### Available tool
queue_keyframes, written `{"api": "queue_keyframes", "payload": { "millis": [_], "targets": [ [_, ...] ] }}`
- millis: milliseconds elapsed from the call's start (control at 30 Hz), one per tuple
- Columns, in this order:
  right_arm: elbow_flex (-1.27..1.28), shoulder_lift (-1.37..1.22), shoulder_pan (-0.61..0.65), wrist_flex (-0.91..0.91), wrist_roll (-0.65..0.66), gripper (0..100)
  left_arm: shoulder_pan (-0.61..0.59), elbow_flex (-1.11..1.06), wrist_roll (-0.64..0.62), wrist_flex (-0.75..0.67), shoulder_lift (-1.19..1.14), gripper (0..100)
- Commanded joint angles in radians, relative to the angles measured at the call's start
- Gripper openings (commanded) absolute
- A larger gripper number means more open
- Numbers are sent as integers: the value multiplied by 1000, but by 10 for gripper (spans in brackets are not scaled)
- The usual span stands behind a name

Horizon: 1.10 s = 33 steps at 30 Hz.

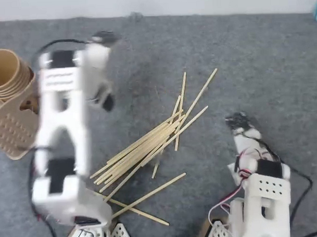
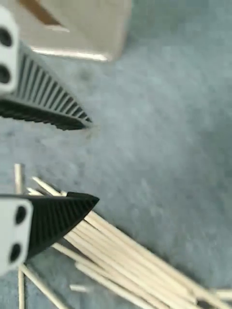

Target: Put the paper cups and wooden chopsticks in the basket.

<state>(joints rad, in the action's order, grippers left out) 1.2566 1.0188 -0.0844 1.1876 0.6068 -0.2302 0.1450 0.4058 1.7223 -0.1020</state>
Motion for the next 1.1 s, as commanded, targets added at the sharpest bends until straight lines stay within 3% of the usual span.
{"api": "queue_keyframes", "payload": {
  "millis": [0,100,233,333,467,633,767,1067],
  "targets": [
    [-255,24,216,200,66,238,-193,-97,8,17,173,196],
    [-410,22,484,352,72,238,-385,-177,11,-46,222,196],
    [-537,10,940,475,9,240,-624,-232,11,-160,210,196],
    [-566,8,1253,453,-69,240,-763,-243,11,-229,167,196],
    [-562,-81,1483,305,-210,240,-879,-234,11,-334,94,196],
    [-562,-332,1567,96,-367,240,-982,-148,6,-407,-11,196],
    [-563,-521,1564,21,-379,240,-1025,-50,6,-402,-94,196],
    [-562,-745,1432,-165,-390,239,-1057,70,6,-402,-227,196]
  ]
}}
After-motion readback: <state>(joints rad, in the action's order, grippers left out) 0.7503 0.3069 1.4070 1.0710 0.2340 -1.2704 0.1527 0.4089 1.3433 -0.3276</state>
